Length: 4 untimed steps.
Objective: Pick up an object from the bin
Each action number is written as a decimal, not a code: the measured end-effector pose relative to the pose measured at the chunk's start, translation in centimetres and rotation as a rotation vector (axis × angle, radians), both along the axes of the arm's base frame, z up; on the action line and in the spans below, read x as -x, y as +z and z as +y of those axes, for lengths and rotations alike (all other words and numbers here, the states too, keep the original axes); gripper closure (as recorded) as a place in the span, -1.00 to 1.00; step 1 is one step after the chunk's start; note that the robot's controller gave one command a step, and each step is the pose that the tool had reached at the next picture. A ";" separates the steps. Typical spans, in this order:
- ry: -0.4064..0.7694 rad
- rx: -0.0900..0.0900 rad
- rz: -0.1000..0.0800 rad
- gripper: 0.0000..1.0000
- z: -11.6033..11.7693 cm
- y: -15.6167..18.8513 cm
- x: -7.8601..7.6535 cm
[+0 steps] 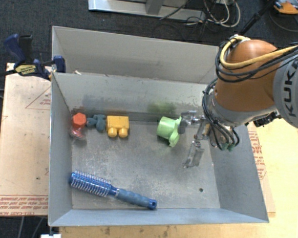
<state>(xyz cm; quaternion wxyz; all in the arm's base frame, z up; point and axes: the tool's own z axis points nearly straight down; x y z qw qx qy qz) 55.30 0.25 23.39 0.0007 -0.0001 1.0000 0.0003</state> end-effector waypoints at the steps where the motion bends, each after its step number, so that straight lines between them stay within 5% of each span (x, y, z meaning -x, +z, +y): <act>1: 0.058 -0.001 0.003 -1.00 3.0 -16.8 -8.0; 2: -0.073 0.003 -0.005 -1.00 -5.3 -15.5 -9.9; 3: -0.066 -0.001 -0.003 1.00 -4.8 -15.5 -9.8; 4: -0.066 0.000 -0.003 -1.00 -4.8 -15.5 -9.8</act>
Offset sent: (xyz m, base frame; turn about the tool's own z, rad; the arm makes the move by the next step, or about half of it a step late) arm 0.0806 0.0294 -0.1639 -0.0586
